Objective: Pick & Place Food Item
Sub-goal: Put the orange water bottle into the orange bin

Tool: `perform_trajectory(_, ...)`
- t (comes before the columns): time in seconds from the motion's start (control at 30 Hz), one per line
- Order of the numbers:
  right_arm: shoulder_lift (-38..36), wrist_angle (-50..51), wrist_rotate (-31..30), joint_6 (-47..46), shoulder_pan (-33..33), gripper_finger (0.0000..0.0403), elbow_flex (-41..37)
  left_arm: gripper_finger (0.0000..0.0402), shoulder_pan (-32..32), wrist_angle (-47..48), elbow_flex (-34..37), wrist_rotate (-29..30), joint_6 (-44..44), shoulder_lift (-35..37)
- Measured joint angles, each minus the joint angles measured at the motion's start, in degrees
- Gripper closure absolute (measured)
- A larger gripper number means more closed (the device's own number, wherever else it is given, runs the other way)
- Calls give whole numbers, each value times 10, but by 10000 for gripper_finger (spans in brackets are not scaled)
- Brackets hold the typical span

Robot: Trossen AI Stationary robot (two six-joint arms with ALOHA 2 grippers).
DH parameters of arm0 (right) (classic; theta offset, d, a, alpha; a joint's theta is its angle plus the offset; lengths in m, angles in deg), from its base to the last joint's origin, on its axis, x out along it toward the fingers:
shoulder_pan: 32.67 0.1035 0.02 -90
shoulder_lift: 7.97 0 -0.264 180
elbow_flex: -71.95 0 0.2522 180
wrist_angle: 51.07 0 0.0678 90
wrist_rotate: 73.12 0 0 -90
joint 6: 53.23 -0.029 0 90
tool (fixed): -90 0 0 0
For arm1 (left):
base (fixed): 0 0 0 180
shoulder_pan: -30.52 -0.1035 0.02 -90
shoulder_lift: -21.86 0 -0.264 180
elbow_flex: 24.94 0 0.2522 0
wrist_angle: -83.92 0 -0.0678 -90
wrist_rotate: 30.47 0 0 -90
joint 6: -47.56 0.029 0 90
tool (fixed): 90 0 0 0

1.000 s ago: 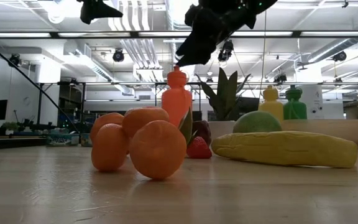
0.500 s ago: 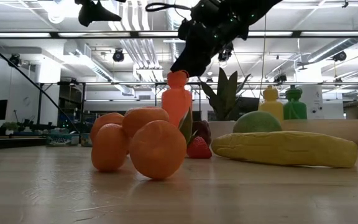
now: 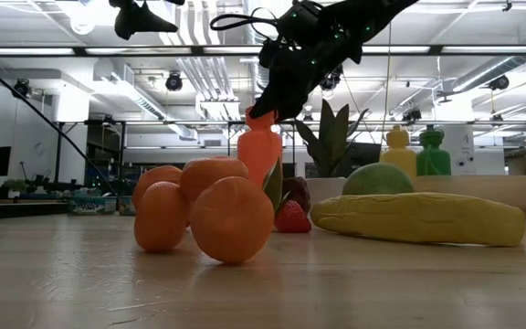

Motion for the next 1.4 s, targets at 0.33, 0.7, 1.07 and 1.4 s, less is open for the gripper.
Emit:
perform_trajectory(0.33, 0, 12, 0, 0, 0, 36, 0, 69, 0, 4, 0, 0, 0, 0)
perform_trajectory(0.7, 0, 8, 12, 0, 1, 137, 0, 69, 0, 5, 0, 0, 0, 0)
perform_trajectory(1.07, -1, 8, 24, 0, 1, 196, 0, 69, 0, 7, 0, 0, 0, 0)
perform_trajectory(1.4, -1, 8, 24, 0, 1, 186, 0, 69, 0, 7, 0, 0, 0, 0)
